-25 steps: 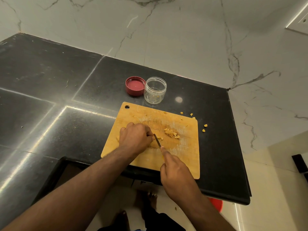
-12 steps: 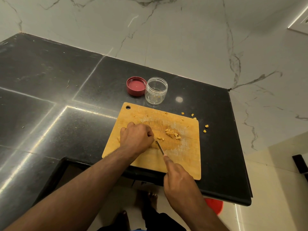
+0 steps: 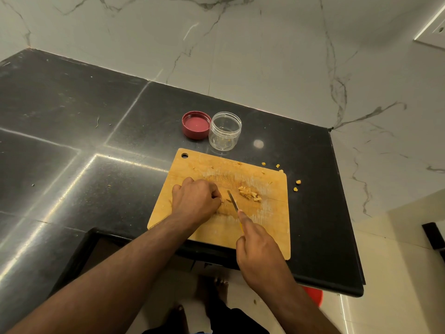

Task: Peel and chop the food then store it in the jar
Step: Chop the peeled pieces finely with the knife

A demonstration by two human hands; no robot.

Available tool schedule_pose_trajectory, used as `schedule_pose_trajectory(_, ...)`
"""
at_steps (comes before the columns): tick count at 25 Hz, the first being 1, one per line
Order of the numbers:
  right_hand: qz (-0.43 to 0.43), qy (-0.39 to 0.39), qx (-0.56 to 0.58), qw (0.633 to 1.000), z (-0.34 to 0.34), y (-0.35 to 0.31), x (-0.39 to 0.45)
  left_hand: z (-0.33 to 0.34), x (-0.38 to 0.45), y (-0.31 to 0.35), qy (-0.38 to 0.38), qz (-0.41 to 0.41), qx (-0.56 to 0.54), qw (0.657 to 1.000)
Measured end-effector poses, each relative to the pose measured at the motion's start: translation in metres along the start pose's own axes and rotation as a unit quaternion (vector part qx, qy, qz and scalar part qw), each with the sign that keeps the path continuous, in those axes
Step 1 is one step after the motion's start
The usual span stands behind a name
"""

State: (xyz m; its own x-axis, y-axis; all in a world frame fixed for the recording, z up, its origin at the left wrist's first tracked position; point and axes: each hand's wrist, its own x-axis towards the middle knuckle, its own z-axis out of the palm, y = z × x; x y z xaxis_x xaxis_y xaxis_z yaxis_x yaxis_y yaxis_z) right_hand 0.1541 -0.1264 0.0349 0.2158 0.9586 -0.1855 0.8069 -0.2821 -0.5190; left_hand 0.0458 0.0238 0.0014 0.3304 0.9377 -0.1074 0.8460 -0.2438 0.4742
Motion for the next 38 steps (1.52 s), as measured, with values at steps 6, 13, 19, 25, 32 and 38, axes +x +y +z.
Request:
schedule_pose_trajectory(6, 0.023, -0.019, -0.084, 0.996, 0.002, 0.011, 0.004, 0.000, 0.001, 0.000, -0.004, -0.001, -0.002, 1.000)
schedule_pose_trajectory(13, 0.043, -0.001, -0.109, 0.993, -0.018, 0.023, -0.005, 0.000, 0.002, 0.000, -0.012, -0.002, -0.006, 1.000)
schedule_pose_trajectory(19, 0.075, 0.050, 0.147, 0.985, -0.027, 0.024, -0.008, 0.000, 0.003, -0.002, -0.019, 0.007, -0.021, 1.000)
schedule_pose_trajectory(25, 0.084, 0.056, 0.204, 0.974, -0.018, 0.018, -0.005, 0.002, 0.003, -0.004, -0.012, 0.003, -0.021, 1.000)
schedule_pose_trajectory(32, 0.064, 0.055, 0.165, 0.983, -0.016, 0.012, -0.005, 0.002, 0.003, -0.005, -0.012, 0.003, -0.025, 1.000)
schedule_pose_trajectory(38, 0.006, -0.024, 0.034, 0.999, -0.004, -0.004, 0.000, 0.003, 0.004, -0.003, -0.005, -0.001, -0.011, 1.000)
